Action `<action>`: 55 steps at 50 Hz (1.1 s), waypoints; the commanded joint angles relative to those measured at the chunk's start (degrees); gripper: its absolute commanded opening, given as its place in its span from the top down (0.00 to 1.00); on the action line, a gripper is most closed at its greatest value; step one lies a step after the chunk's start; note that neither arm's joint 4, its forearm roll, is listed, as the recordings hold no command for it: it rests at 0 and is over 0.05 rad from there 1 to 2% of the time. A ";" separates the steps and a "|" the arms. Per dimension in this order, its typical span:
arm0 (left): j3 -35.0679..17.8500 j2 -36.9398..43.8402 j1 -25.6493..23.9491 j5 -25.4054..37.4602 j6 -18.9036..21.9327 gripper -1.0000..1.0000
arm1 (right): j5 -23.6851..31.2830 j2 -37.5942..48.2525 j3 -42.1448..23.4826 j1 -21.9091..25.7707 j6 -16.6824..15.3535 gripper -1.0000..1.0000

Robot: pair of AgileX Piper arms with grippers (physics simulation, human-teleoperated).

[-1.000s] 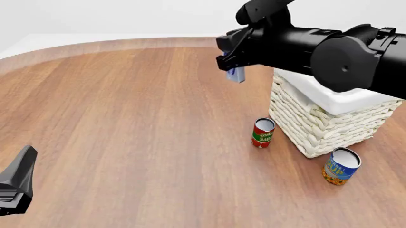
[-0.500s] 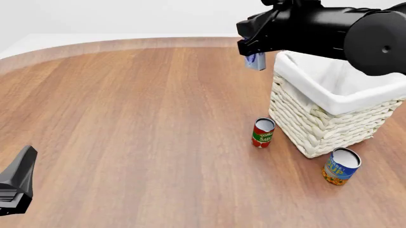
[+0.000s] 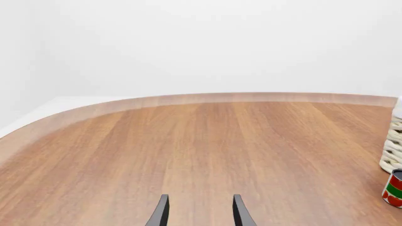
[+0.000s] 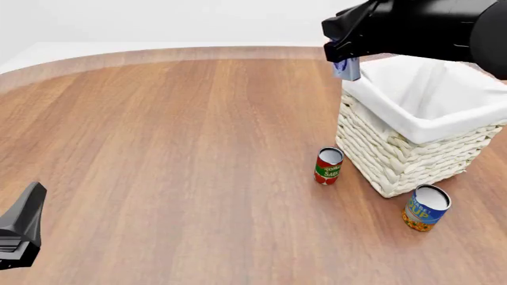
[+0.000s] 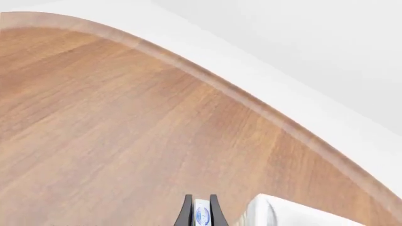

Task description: Pick up the alphabet soup and the cream cheese box, and put them in the basket.

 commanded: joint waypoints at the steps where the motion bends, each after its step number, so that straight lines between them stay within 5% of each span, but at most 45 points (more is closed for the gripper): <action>1: 0.00 0.00 0.00 0.00 0.00 0.00 | 3.32 -2.33 -1.36 -1.99 -1.91 1.00; 32: 0.00 0.00 0.00 0.00 0.00 0.00 | 3.23 3.09 -6.28 -15.54 -0.55 1.00; 55: 0.00 0.00 0.00 0.00 0.00 0.00 | -2.62 14.27 -10.89 -28.87 3.09 1.00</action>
